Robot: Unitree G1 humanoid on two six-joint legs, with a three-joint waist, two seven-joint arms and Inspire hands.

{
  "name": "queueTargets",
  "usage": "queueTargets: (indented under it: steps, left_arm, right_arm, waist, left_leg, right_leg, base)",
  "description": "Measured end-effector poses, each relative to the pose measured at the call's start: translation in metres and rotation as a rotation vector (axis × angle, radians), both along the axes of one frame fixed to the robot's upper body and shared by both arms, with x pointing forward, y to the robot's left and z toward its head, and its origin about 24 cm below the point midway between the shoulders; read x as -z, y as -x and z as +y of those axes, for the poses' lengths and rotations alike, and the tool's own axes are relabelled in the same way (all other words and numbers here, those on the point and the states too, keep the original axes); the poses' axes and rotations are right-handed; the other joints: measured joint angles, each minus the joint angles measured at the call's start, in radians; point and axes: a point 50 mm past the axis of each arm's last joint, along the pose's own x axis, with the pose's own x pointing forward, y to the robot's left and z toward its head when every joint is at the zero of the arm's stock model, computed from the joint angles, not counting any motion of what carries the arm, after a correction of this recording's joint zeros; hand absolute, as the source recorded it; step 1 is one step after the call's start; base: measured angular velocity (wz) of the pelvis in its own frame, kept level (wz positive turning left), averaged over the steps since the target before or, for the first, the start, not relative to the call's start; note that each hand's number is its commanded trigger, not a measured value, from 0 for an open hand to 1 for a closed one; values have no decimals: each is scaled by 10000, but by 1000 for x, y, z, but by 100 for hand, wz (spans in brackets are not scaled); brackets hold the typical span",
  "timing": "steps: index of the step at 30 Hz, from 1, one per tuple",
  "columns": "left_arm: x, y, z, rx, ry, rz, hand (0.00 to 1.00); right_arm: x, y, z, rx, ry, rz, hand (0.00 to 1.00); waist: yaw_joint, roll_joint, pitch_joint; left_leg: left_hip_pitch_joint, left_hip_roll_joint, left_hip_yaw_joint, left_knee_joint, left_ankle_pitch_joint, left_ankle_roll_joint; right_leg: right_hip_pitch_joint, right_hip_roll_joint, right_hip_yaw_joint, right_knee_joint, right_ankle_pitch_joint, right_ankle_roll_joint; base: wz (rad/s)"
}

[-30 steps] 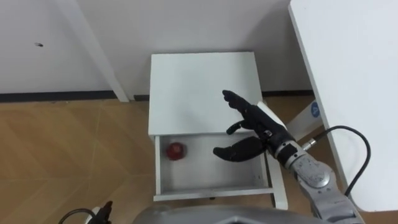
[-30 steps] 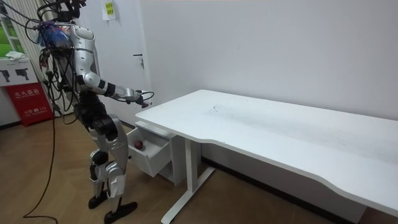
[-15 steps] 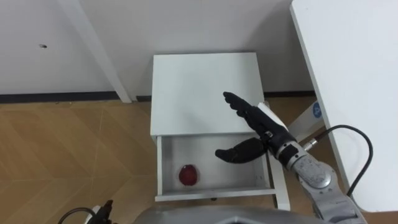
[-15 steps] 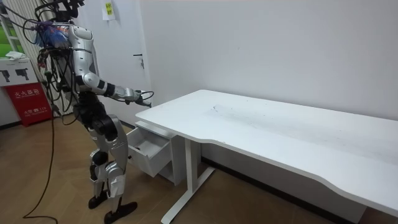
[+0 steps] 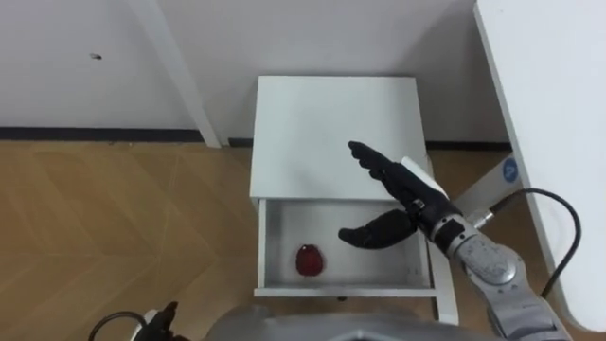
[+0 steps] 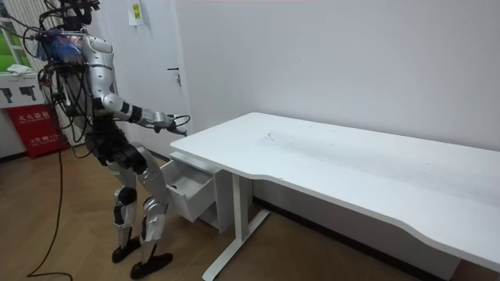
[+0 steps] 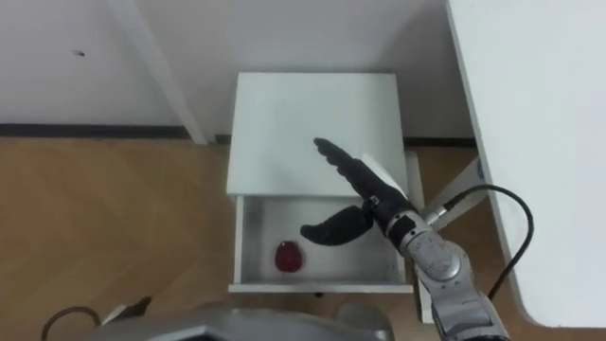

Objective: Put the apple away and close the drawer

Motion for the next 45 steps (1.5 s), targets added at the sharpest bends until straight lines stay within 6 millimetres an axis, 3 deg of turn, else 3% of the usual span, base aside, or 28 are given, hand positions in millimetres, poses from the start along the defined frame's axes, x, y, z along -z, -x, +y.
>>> queueTargets:
  steps: [1, 2, 3, 4, 5, 6, 7, 8, 9, 10, 12, 14, 16, 23, 26, 27, 28, 29, 30, 31, 34, 35, 37, 38, 40, 42, 43, 45]
  left_arm:
    - [-1, -4, 2, 7, -33, -75, 0]
    - [-1, -5, 2, -24, -32, -108, 0]
    - [-1, -6, 3, -70, -24, -165, 0]
    - [-2, -8, 4, -53, 24, -237, 0]
    - [-2, -8, 5, -26, 13, -253, 0]
    - [-4, -9, 11, 13, -96, -244, 0]
    - [-5, -9, 16, 24, -217, -245, 0]
    - [-6, -11, 18, 25, -273, -256, 0]
    - [-7, -16, 20, 26, -367, -256, 0]
    - [-8, -20, 21, 17, -426, -257, 0]
    - [-7, -18, 20, -49, -451, -49, 0]
    - [-6, -17, 21, -136, -526, 177, 0]
    - [-6, -24, 21, -171, -528, 358, 0]
    - [-7, -32, 19, 73, -258, 443, 0]
    - [-6, -28, 18, -51, -113, 552, 0]
    - [-5, -21, 17, -272, -38, 663, 0]
    - [-4, -14, 18, -574, 12, 731, 0]
    - [-5, -17, 19, -596, -19, 621, 0]
    - [-9, -25, 25, -545, -164, 236, 0]
    - [-10, -22, 28, -583, -340, 167, 0]
    - [-6, -13, 21, -559, -260, 323, 0]
    - [-6, -11, 20, -562, -226, 321, 0]
    - [-5, 1, 20, -636, -363, 405, 0]
    - [-6, 3, 22, -677, -468, 403, 0]
    - [-6, 10, 24, -786, -893, 394, 0]
    - [-6, 9, 24, -860, -1061, 292, 0]
    - [-7, 7, 24, -937, -1162, 158, 0]
    - [-8, 3, 26, -1192, -1309, -128, 0]
  right_arm:
    - [-3, -4, -1, 49, -45, -127, 0]
    - [-4, -7, -1, 41, -39, -211, 0]
    - [-6, -11, -1, 40, -30, -343, 0]
    - [-9, -15, -1, 24, -47, -464, 0]
    - [-10, -17, -2, -4, -84, -513, 0]
    - [-12, -18, -3, 36, -273, -512, 0]
    - [-14, -19, -6, 137, -419, -570, 0]
    - [-16, -20, -7, 178, -440, -638, 0]
    - [-17, -22, -11, 344, -486, -720, 0]
    - [-19, -23, -14, 497, -603, -753, 0]
    - [-19, -24, -16, 604, -779, -772, 0]
    - [-21, -25, -16, 683, -953, -832, 0]
    - [-19, -31, -19, 948, -952, -802, 0]
    - [-7, -26, -24, 1717, -997, -278, 0]
    - [5, -19, -28, 2206, -823, 365, 0]
    - [8, -18, -27, 2307, -752, 604, 0]
    - [12, -16, -24, 2474, -949, 752, 0]
    - [12, -16, -26, 2637, -991, 739, 0]
    - [12, -16, -32, 2917, -913, 717, 0]
    - [18, -10, -33, 3116, -784, 1162, 0]
    - [33, 10, -40, 3563, -747, 2063, 0]
    - [38, 16, -42, 3695, -701, 2332, 0]
    - [59, 42, -50, 4232, -378, 3483, 0]
    - [64, 50, -52, 4377, -293, 3830, 0]
    - [83, 84, -61, 5189, 41, 5145, 0]
    - [89, 98, -61, 5778, -114, 5481, 0]
    - [92, 105, -62, 6097, -91, 5691, 0]
    - [97, 118, -67, 6680, -3, 6078, 0]
  waist:
    - [-15, -80, -15]
    - [-46, -58, -6]
    - [-66, 30, 10]
    - [-68, 119, 4]
    - [-82, 179, 21]
    - [-90, 196, -2]
    - [-72, 188, -5]
    - [-84, 226, 4]
    - [-87, 355, 26]
    - [-62, 438, 80]
    - [-73, 533, 101]
    - [-69, 617, 88]
    - [-162, 710, 140]
    - [-372, 935, 116]
    - [-519, 1030, 93]
    - [-597, 1006, 75]
    - [-660, 552, 57]
    - [-747, 624, 99]
    - [-752, 937, 159]
    - [-560, 699, 95]
    - [-625, 673, 28]
    - [-598, 655, 10]
    - [-614, 579, -8]
    - [-582, 502, -36]
    - [-508, 314, -80]
    - [-426, 208, -124]
    - [-420, 127, -168]
    - [-393, -5, -252]
  left_leg:
    - [-76, -87, 234, 253, -105, 133]
    - [-126, -89, 269, 428, -184, 207]
    - [-193, -111, 220, 713, -290, 352]
    - [-212, -94, 93, 908, -357, 478]
    - [-237, -73, 56, 1012, -384, 542]
    - [-231, -55, -33, 1235, -435, 669]
    - [-326, -22, -86, 1486, -480, 747]
    - [-428, 20, -143, 1630, -504, 789]
    - [-645, 147, -275, 1877, -534, 839]
    - [-728, 201, -339, 1990, -530, 872]
    - [-759, 206, -354, 2131, -557, 983]
    - [-910, 210, -370, 2404, -634, 1104]
    - [-1072, 202, -472, 2786, -721, 1224]
    - [-1163, 99, -512, 2996, -773, 1218]
    - [-1136, 21, -452, 2786, -678, 948]
    - [-936, -112, -296, 2300, -480, 241]
    - [-953, -181, -136, 2443, -497, -869]
    - [-1173, 218, -218, 3077, -677, -71]
    - [-1612, 842, -509, 3945, -1569, 515]
    - [-1716, 606, -398, 4262, -1780, 627]
    - [-1564, 423, -190, 3590, -1479, 864]
    - [-1505, 359, -130, 3365, -1391, 861]
    - [-1053, 152, 153, 2454, -1116, 839]
    - [-919, 114, 281, 2203, -1035, 866]
    - [-300, -68, 569, 1101, -696, 759]
    - [48, -72, 660, 339, -422, 610]
    - [230, -71, 674, -124, -228, 511]
    - [459, -69, 828, -606, -2, 383]
  right_leg:
    - [-515, -337, 100, 1039, 231, -9]
    - [-724, -436, 140, 1499, 446, -35]
    - [-1214, -589, 292, 2432, 1119, -136]
    - [-1793, -646, 537, 3315, 2132, -150]
    - [-2107, -654, 688, 3802, 2756, -113]
    - [-2783, -591, 1007, 5321, 3333, -89]
    - [-3528, -437, 1301, 7573, 2956, -6]
    - [-3913, -336, 1359, 8618, 2738, 1]
    - [-4590, -10, 1349, 10331, 2338, 18]
    - [-5192, 267, 1337, 11553, 1922, 17]
    - [-5796, 513, 1366, 12702, 1481, 53]
    - [-6337, 729, 1401, 13224, 1299, 77]
    - [-6764, 1045, 1495, 13462, 1215, 106]
    - [-7038, 1032, 1697, 13459, 1126, 145]
    - [-6902, 942, 1913, 13025, 1136, 143]
    - [-6690, 902, 1930, 12602, 1143, 68]
    - [-6431, 490, 2065, 12147, 1154, 86]
    - [-6292, 384, 2084, 12021, 1129, 201]
    - [-6192, 337, 2417, 11987, 1081, 326]
    - [-5935, 157, 2860, 11681, 1098, 365]
    - [-4916, -66, 2660, 9655, 1192, 443]
    - [-4636, -59, 2634, 8935, 1207, 425]
    - [-3125, -79, 2335, 5650, 1192, 467]
    - [-2741, -77, 2265, 4883, 1164, 507]
    - [-1013, 65, 1812, 1610, 888, 758]
    - [130, 292, 1533, -628, 416, 692]
    - [734, 452, 1377, -1818, 373, 686]
    - [1288, 545, 1294, -3013, 361, 663]
  base:
    - [21]
    - [7]
    - [11]
    - [12]
    - [14]
    - [18]
    - [19]
    - [22]
    - [23]
    - [20]
    - [8]
    - [7]
    - [16]
    - [3]
    - [-4]
    - [-22]
    - [-9]
    - [13]
    - [7]
    - [-3]
    - [-1]
    - [-16]
    - [-30]
    - [-40]
    - [-46]
    - [-44]
    - [-33]
    - [-26]
